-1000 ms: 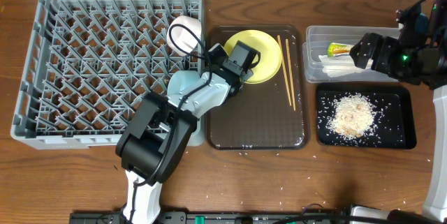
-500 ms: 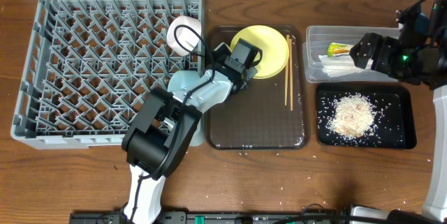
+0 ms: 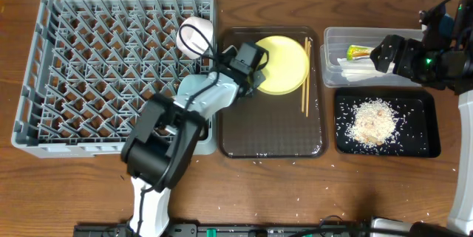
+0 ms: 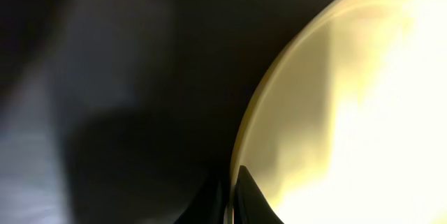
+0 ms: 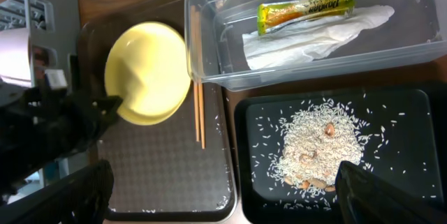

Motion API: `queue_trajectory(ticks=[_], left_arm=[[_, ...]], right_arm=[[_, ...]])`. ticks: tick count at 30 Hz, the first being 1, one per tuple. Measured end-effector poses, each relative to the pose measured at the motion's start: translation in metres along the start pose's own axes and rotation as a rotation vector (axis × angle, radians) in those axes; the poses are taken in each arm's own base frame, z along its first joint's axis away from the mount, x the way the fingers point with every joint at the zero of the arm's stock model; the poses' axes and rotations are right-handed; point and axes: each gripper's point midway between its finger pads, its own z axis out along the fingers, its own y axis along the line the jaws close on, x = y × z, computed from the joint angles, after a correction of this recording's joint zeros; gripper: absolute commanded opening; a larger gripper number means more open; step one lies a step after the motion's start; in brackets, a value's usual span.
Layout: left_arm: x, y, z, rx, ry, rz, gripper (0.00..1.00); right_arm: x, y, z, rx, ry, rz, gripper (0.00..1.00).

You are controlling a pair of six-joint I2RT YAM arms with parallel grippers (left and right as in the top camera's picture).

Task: Sort waste into correct bins and load items into the dishwasher
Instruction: 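Drag the yellow plate across the tray and tilt its edge up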

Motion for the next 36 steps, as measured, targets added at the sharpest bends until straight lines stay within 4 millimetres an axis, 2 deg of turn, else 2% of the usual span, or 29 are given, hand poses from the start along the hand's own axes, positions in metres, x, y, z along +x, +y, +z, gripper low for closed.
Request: queue_trajectory(ticks=[2, 5, 9, 13, 14, 15, 16, 17, 21, 25, 29, 33, 36], left_arm=[[-0.004, 0.006, -0.009, -0.007, -0.002, 0.049, 0.07], [-0.014, -0.006, -0.037, 0.037, -0.032, 0.148, 0.07], [-0.033, -0.028, -0.095, 0.110, -0.122, 0.278, 0.07], [-0.050, -0.030, -0.153, 0.108, -0.232, 0.384, 0.08], [-0.052, -0.029, -0.160, 0.101, -0.248, 0.399, 0.08], [-0.056, -0.029, -0.169, 0.100, -0.272, 0.414, 0.15], [-0.058, -0.030, -0.176, 0.105, -0.288, 0.423, 0.32], [-0.059, -0.030, -0.179, 0.108, -0.296, 0.417, 0.39], [-0.056, -0.030, -0.177, 0.120, -0.275, 0.367, 0.59], [-0.050, -0.030, -0.166, 0.130, -0.231, 0.264, 0.61], [-0.035, -0.025, -0.132, 0.119, -0.132, 0.124, 0.61], [-0.017, -0.023, -0.091, 0.112, -0.028, 0.062, 0.60], [-0.004, -0.017, -0.068, 0.093, 0.036, 0.042, 0.59]], right_arm=[[0.000, 0.000, 0.000, 0.000, 0.000, 0.000, 0.99], [0.000, 0.000, 0.000, 0.000, 0.000, 0.000, 0.99], [0.000, 0.000, 0.000, 0.000, 0.000, 0.000, 0.99], [0.000, 0.000, 0.000, 0.000, 0.000, 0.000, 0.99], [0.000, 0.000, 0.000, 0.000, 0.000, 0.000, 0.99], [0.000, 0.000, 0.000, 0.000, 0.000, 0.000, 0.99], [0.000, 0.000, 0.000, 0.000, 0.000, 0.000, 0.99], [0.000, 0.000, 0.000, 0.000, 0.000, 0.000, 0.99], [0.000, 0.000, 0.000, 0.000, 0.000, 0.000, 0.99], [0.000, 0.000, 0.000, 0.000, 0.000, 0.000, 0.99], [0.000, 0.000, 0.000, 0.000, 0.000, 0.000, 0.99], [0.000, 0.000, 0.000, 0.000, 0.000, 0.000, 0.99], [0.000, 0.000, 0.000, 0.000, 0.000, 0.000, 0.99]])
